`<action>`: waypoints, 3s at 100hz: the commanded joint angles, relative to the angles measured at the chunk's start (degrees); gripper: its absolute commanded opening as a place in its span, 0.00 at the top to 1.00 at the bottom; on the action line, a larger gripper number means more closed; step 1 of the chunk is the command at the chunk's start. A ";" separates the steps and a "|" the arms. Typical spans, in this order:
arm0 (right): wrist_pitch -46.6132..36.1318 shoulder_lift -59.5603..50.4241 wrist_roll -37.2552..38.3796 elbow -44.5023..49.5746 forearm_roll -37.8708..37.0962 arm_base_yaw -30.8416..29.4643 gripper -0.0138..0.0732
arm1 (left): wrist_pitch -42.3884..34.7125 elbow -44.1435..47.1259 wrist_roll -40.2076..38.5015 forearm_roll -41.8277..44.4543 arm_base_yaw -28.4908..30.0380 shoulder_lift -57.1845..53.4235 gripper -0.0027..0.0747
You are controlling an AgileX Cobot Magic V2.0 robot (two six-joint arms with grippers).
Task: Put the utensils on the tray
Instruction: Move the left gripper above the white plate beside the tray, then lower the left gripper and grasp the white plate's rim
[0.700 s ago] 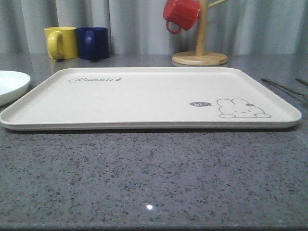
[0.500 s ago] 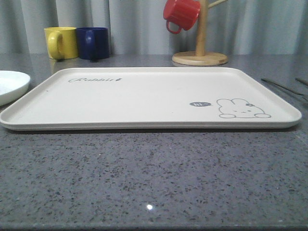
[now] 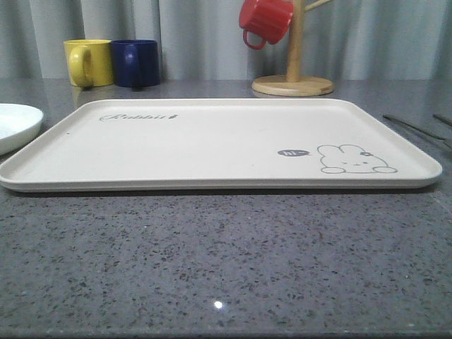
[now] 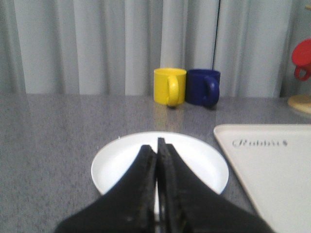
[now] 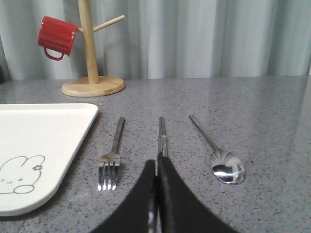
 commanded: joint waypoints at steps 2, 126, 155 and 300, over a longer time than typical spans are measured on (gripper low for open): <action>-4.77 -1.03 -0.07 0.19 0.10 -0.29 0.92 | 0.89 -8.72 -0.38 -0.79 -0.49 3.82 0.99; -4.77 -1.03 -0.07 0.19 0.10 -0.29 0.92 | 33.66 -42.59 0.05 4.15 -0.49 48.68 0.52; -4.77 -1.03 -0.07 0.19 0.10 -0.29 0.92 | 32.57 -43.20 0.05 4.01 -0.37 50.70 0.39; -4.77 -1.03 -0.07 0.19 0.10 -0.29 0.92 | 37.65 -62.10 9.95 -6.15 15.92 91.37 0.39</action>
